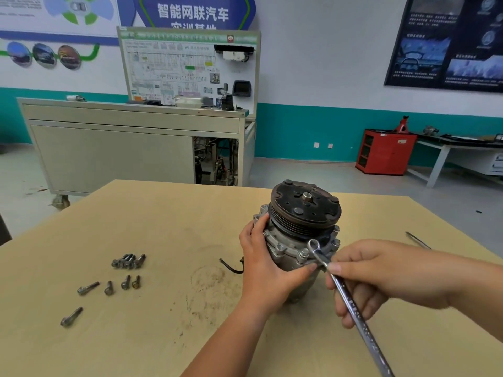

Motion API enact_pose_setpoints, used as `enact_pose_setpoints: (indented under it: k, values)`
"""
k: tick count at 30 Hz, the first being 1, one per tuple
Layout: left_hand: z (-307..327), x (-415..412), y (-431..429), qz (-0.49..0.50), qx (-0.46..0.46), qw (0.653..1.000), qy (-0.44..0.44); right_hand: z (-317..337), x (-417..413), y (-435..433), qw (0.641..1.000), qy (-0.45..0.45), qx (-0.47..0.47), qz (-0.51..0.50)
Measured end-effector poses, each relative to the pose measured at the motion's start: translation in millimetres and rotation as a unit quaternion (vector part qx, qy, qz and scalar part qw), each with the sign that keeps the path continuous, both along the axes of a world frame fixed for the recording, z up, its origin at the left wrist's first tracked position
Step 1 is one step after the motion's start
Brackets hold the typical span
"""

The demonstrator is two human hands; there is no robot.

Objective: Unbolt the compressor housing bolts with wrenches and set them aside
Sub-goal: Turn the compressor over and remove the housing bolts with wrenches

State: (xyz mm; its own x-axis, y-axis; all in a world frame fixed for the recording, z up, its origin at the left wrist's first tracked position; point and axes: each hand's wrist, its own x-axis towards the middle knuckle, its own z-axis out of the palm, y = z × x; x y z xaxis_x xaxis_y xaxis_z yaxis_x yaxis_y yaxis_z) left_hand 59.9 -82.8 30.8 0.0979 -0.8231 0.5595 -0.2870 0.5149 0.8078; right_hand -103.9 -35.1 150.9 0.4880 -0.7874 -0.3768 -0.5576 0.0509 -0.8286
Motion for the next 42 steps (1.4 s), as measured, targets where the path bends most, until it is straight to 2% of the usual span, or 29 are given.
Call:
enact_pose_setpoints:
  k: [6,9,11,13,15,17,18,20,22,24,29,35,37,39,40,42]
  values:
    - [0.3,0.2,0.7,-0.002,0.000,1.000,0.012,-7.6,16.4,2.2,0.995,-0.069,0.038,-0.066]
    - [0.1,0.1,-0.5,-0.002,0.004,1.000,0.009,-4.8,17.5,-0.8,0.994,-0.063,0.051,-0.072]
    - [-0.4,0.2,-1.0,-0.001,0.003,1.000,0.005,4.9,12.2,-6.2,0.998,0.005,0.043,-0.046]
    - [0.2,0.9,-1.2,-0.001,0.001,1.000,-0.001,18.6,6.0,-16.5,0.993,0.120,-0.016,-0.011]
    - [0.9,1.2,-2.0,-0.004,-0.002,1.000,-0.004,26.3,-0.2,-29.3,0.960,0.234,-0.154,0.014]
    - [1.1,1.0,-1.3,-0.005,0.003,1.000,-0.004,24.8,-5.8,-38.3,0.917,0.285,-0.278,0.026]
    - [1.1,1.2,-1.1,-0.005,0.003,1.000,-0.004,22.1,-8.4,-39.9,0.913,0.280,-0.296,0.025]
    - [0.6,1.4,-1.4,-0.005,0.002,1.000,-0.005,15.3,-18.0,-40.1,0.933,0.241,-0.265,0.027]
    - [0.3,1.6,-1.6,-0.007,0.003,1.000,-0.005,13.1,-26.3,-34.4,0.974,0.159,-0.159,0.004]
    - [-0.2,1.4,-2.2,-0.006,0.004,1.000,-0.005,10.9,-29.8,-27.5,0.993,0.089,-0.079,-0.024]
    - [-2.6,0.8,-3.5,0.005,-0.003,1.000,-0.009,-1.0,-9.7,-12.3,0.999,-0.007,-0.022,-0.046]
    - [-2.0,1.0,-2.4,0.005,-0.009,1.000,-0.002,-7.0,11.9,-7.4,0.998,-0.036,0.013,-0.054]
    - [-2.3,0.9,-2.4,0.008,-0.007,1.000,-0.003,-3.3,13.7,-8.0,0.999,-0.004,0.012,-0.045]
    - [-2.4,1.0,-2.7,0.010,-0.009,1.000,-0.009,6.7,11.5,-13.6,0.995,0.092,-0.040,-0.018]
    - [-2.2,1.3,-2.6,0.010,-0.009,1.000,-0.012,13.7,9.8,-18.3,0.982,0.161,-0.094,0.003]
    - [0.5,1.4,-0.3,0.003,-0.004,1.000,-0.009,24.0,4.9,-29.6,0.928,0.291,-0.228,0.046]
